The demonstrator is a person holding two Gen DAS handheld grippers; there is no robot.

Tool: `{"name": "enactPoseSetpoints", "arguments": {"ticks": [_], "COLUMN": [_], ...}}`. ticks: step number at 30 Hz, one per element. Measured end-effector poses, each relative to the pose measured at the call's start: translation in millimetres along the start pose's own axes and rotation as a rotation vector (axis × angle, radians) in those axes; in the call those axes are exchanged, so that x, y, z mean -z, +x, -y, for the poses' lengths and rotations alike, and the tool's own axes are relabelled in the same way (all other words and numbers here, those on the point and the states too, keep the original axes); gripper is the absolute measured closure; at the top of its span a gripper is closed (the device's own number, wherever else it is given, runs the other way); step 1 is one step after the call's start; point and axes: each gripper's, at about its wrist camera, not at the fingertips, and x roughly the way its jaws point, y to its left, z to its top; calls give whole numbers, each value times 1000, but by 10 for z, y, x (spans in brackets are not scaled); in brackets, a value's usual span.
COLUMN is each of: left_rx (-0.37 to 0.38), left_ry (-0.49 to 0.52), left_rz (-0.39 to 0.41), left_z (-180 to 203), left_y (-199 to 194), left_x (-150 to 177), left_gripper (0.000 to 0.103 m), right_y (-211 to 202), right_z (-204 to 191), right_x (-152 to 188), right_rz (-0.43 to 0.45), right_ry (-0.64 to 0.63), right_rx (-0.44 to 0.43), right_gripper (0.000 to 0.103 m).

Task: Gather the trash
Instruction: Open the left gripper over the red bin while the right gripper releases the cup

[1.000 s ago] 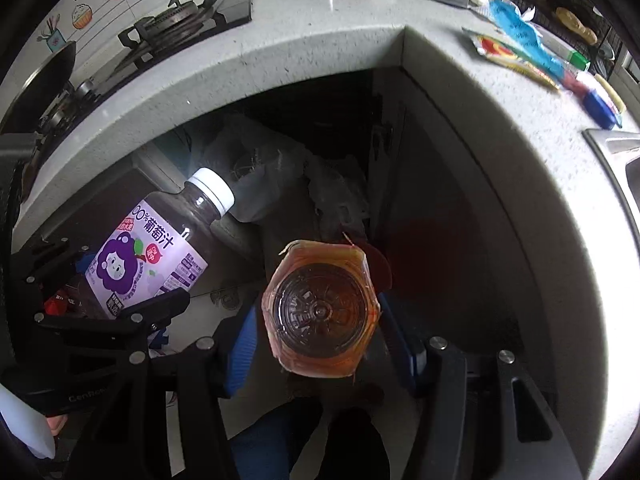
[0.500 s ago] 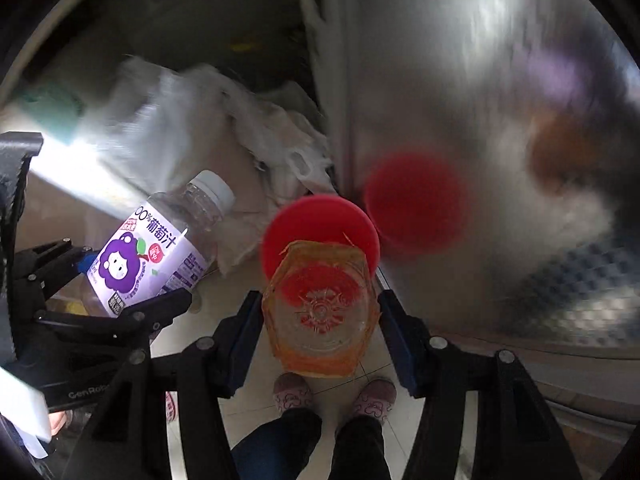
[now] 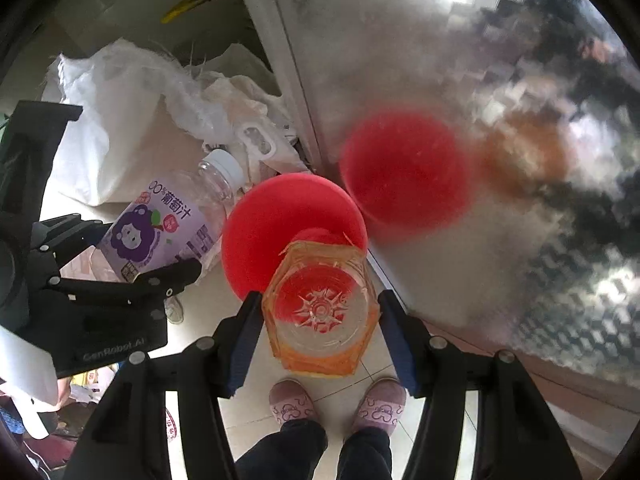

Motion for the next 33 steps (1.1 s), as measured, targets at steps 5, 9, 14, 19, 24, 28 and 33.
{"name": "enactPoseSetpoints", "arguments": {"ticks": [5,9,14,19,24,28,33], "left_rx": [19,71,26,-18,-36,-57,-67], "left_ry": [-11,-61,-66,-68,-95,-113,-139], "left_rz": [-8,-37,-31,-28,-32,-27,-21], "left_z": [-43,-112,-147,-190,-307,-381,-469], "left_y": [53,49,34,-54,-99,-159,-205], "left_x": [-79,-55,-4,89,175,253,343], "left_gripper": [36,33,25,22,22,22,22], "right_y": [-4,85,103,145,164,175,135], "right_z": [-6,5,-57,-163,-295,-408,-512], "right_x": [-7,-2,37,22,10,9,27], "right_rz": [9,10,-10,-19,-10,-5,14], "right_ry": [-18,-38,-63,-98,-151,-195,-245], "right_rx": [-4,0,-11,-13,-27,-34,-25], "right_gripper": [47,47,47,47,47,46,45]}}
